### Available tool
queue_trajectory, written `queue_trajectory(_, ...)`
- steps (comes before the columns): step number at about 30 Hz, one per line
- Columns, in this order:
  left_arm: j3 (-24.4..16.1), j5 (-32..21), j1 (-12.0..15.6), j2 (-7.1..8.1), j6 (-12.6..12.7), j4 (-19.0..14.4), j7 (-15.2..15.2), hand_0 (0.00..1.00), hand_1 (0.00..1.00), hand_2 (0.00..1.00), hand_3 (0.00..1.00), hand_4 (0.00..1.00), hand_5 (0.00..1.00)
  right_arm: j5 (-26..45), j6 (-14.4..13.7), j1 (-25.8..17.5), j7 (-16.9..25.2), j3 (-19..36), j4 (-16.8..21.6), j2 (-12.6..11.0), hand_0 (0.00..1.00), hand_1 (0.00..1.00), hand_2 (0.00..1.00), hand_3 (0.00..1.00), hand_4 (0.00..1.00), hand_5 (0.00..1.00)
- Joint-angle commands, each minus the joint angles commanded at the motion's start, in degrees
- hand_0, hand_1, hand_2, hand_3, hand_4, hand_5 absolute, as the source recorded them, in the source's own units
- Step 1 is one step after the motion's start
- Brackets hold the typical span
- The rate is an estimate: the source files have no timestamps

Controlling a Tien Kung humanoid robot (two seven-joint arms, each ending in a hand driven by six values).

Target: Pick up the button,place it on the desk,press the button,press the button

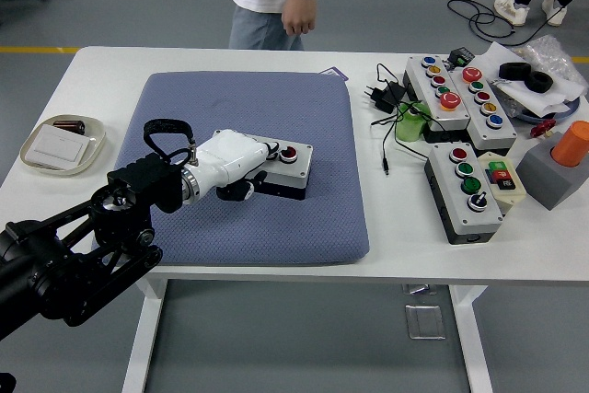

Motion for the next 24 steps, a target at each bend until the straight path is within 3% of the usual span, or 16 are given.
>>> queue_trajectory(7, 0.1, -0.3, 0.2, -0.02, -0.4, 0.7, 0.1, 0.15, 0.047, 0.084, 0.877, 0.27, 0.002, -0.2, 0.0, 0.0, 0.0, 0.1, 0.0, 0.0, 0.627, 0.477, 0.539, 0.582, 0.28, 0.022)
queue_trajectory(11, -1.2, 0.0, 0.5, 0.0, 2.4, -0.2, -0.3, 0.15, 0.048, 0.086, 0.881, 0.272, 0.002, -0.2, 0.0, -0.1, 0.0, 0.2, 0.0, 0.0, 0.627, 0.477, 0.539, 0.582, 0.28, 0.022)
queue_trajectory(18, -7.3, -0.1, 2.3, 0.1, 11.3, -4.2, -0.5, 0.152, 0.052, 0.089, 0.895, 0.285, 0.002, -0.3, 0.0, -0.2, -0.1, 0.3, 0.0, 0.0, 0.627, 0.477, 0.539, 0.582, 0.279, 0.022)
queue_trajectory(21, -11.3, -3.9, 4.3, -0.07, 16.7, -5.8, -0.3, 0.152, 0.052, 0.089, 0.895, 0.285, 0.002, -0.2, 0.0, -0.3, -0.1, 0.3, 0.0, 0.1, 0.627, 0.477, 0.539, 0.582, 0.279, 0.022)
queue_trajectory(22, -12.8, -5.7, 5.3, -0.08, 18.9, -6.6, -0.4, 0.179, 0.308, 0.324, 0.937, 0.747, 0.593, -0.1, -0.1, -0.3, -0.1, 0.2, 0.0, 0.1, 0.627, 0.477, 0.539, 0.582, 0.279, 0.022)
queue_trajectory(24, -14.8, -9.5, 6.6, 0.03, 22.8, -7.6, -0.7, 0.179, 0.308, 0.324, 0.937, 0.747, 0.593, -0.1, -0.1, -0.4, -0.1, 0.3, 0.0, 0.1, 0.627, 0.477, 0.539, 0.582, 0.279, 0.022)
